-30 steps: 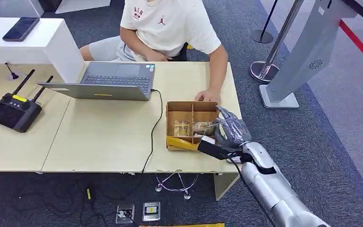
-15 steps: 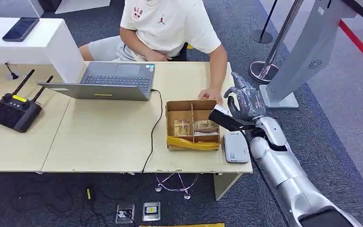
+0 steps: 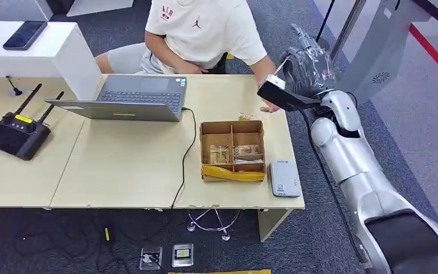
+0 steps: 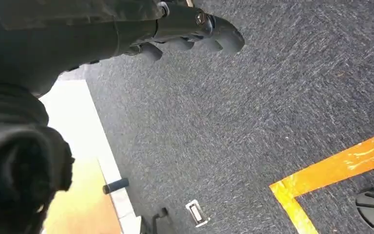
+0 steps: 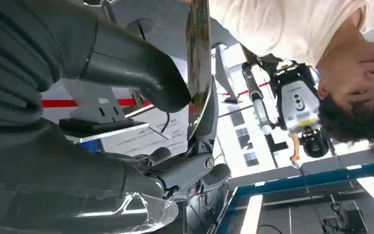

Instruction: Pass the card to the sensor for recognition and then transmit it.

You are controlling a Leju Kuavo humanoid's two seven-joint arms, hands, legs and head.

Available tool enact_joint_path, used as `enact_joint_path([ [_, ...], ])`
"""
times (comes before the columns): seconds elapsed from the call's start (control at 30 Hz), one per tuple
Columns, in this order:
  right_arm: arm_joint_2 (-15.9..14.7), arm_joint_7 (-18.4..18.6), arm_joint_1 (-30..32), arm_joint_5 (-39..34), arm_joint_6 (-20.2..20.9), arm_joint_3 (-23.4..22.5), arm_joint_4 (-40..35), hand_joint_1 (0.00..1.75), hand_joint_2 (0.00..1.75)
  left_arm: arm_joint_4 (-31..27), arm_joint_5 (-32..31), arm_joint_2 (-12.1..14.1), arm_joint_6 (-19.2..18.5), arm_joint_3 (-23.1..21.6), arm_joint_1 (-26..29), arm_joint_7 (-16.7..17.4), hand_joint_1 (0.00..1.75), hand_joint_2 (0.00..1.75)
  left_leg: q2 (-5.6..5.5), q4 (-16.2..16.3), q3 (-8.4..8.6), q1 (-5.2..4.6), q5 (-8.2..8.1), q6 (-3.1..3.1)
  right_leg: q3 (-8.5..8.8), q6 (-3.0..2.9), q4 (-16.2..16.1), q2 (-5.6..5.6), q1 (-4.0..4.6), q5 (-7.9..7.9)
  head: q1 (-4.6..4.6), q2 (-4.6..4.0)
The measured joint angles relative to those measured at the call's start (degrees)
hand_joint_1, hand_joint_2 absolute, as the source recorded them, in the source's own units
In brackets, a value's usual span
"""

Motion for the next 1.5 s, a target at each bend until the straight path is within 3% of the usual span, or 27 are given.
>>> enact_joint_path([
  [0.27, 4.9, -0.1, -6.7, 2.5, -0.9, 1.5, 9.7, 1.75, 1.75, 0.0, -1.8, -0.3, 0.0, -0.5, -1.4, 0.0, 0.0, 0.0, -0.01, 0.0, -0.01, 0.02, 0.06, -0.04, -0.02, 0.0, 0.0, 0.0, 0.03, 0.0, -0.02, 0.0],
  [0.7, 9.6, 0.7, -8.9, 3.4, -1.5, 3.3, 17.6, 1.75, 1.75, 0.0, -1.6, -0.3, 0.0, -1.1, -1.7, 0.0, 0.0, 0.0, 0.0, 0.0, -0.01, 0.03, 0.06, -0.04, -0.02, 0.0, 0.0, 0.04, 0.03, 0.0, -0.04, 0.0],
  [0.73, 9.8, 0.7, -8.9, 3.5, -1.6, 3.6, 18.0, 1.64, 1.75, 0.0, -1.6, -0.2, 0.0, -1.1, -1.7, 0.0, 0.0, 0.0, -0.01, 0.0, 0.0, 0.03, 0.06, -0.04, -0.03, -0.01, 0.0, 0.04, 0.03, 0.0, -0.04, 0.0],
  [0.8, 10.1, 0.8, -8.9, 3.7, -1.7, 4.0, 18.8, 0.0, 1.75, 0.0, -1.6, -0.2, 0.0, -1.1, -1.7, 0.0, 0.0, 0.0, -0.02, 0.0, -0.01, 0.03, 0.06, -0.04, -0.03, 0.0, 0.0, -0.02, 0.04, 0.0, -0.02, 0.0],
  [1.0, 10.2, 0.4, -8.9, 4.4, -3.7, 4.7, 21.0, 0.0, 1.75, 0.0, -1.5, -0.2, 0.0, -1.1, -1.7, 0.0, 0.0, 0.0, -0.03, 0.0, -0.02, 0.03, 0.07, -0.05, -0.02, -0.01, 0.0, 0.0, 0.03, 0.0, -0.02, 0.0],
  [1.23, 8.8, -1.6, -8.9, 1.1, -10.0, 5.1, 21.5, 0.0, 1.75, 0.0, 0.7, 0.0, 0.0, -1.1, -0.8, 0.0, 0.0, 0.0, 0.0, 0.0, 0.02, 0.02, 0.07, -0.05, -0.04, -0.01, 0.0, 0.04, 0.03, 0.0, -0.07, 0.0],
  [1.37, 5.3, -2.8, -8.3, -5.6, -15.2, 3.7, 21.1, 0.0, 1.75, 0.0, 4.3, 0.5, 0.0, -0.3, 0.8, -1.2, 0.0, 0.0, -0.04, 0.0, 0.04, 0.02, 0.07, -0.05, -0.04, -0.01, 0.0, -0.04, 0.03, 0.0, -0.02, 0.0],
  [1.5, -0.1, -3.5, -6.3, -15.5, -19.1, -0.1, 20.8, 0.0, 1.75, 0.0, 8.8, 1.4, 0.0, 1.6, 3.1, -2.0, 0.0, 0.0, 0.09, 0.1, 0.12, -0.02, 0.05, -0.04, -0.07, 0.0, -0.1, 0.13, -0.01, 0.01, -0.04, 0.0],
])
